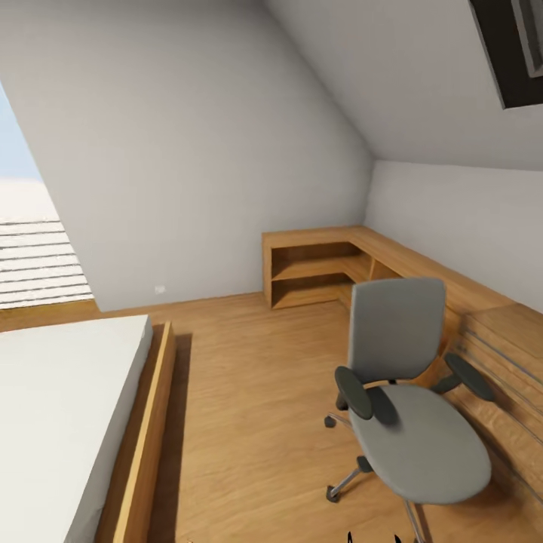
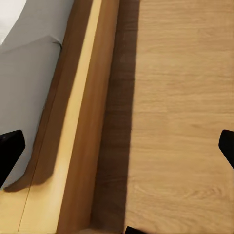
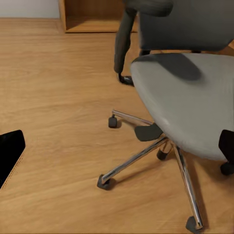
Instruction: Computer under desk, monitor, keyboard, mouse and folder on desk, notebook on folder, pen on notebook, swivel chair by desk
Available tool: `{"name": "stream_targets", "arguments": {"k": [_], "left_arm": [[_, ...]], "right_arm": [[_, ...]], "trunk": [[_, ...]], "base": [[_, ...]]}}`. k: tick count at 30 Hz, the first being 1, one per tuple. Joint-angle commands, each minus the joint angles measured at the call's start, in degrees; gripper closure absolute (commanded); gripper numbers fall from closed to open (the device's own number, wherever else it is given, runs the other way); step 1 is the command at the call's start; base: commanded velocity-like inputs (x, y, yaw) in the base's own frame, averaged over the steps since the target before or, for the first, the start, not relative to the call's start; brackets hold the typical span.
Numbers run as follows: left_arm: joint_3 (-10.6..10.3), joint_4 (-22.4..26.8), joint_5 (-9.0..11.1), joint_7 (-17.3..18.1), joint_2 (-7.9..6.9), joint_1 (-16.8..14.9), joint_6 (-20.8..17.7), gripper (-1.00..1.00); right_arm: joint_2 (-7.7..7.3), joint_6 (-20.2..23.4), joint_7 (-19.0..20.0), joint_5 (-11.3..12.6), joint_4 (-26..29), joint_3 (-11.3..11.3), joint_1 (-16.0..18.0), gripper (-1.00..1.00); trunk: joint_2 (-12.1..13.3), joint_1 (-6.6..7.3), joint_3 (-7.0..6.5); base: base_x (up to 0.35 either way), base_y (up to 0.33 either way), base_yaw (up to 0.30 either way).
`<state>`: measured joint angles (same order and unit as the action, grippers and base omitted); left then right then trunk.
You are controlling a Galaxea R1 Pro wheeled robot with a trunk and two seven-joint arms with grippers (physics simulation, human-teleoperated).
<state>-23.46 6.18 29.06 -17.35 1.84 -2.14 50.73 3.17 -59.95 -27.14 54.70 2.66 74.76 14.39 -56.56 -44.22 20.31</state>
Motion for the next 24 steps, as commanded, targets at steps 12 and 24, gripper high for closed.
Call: {"name": "stream_targets", "arguments": {"k": [12, 24], "left_arm": [[-0.4, 0.0, 0.3, -0.3, 0.00, -0.1, 0.2, -1.00], [-0.4, 0.0, 0.3, -0.4, 0.00, -0.1, 0.2, -1.00]], "right_arm": [[-0.01, 0.0, -0.5, 0.1, 0.0, 0.5, 0.0, -1.00], [-0.13, 0.0, -0.5, 0.0, 0.0, 0.5, 0.0, -1.00]], "trunk": [[0.0, -0.01, 0.06], [0.0, -0.01, 0.06]], "base": [[0.017, 0.000, 0.282], [0.001, 0.000, 0.267]]}}
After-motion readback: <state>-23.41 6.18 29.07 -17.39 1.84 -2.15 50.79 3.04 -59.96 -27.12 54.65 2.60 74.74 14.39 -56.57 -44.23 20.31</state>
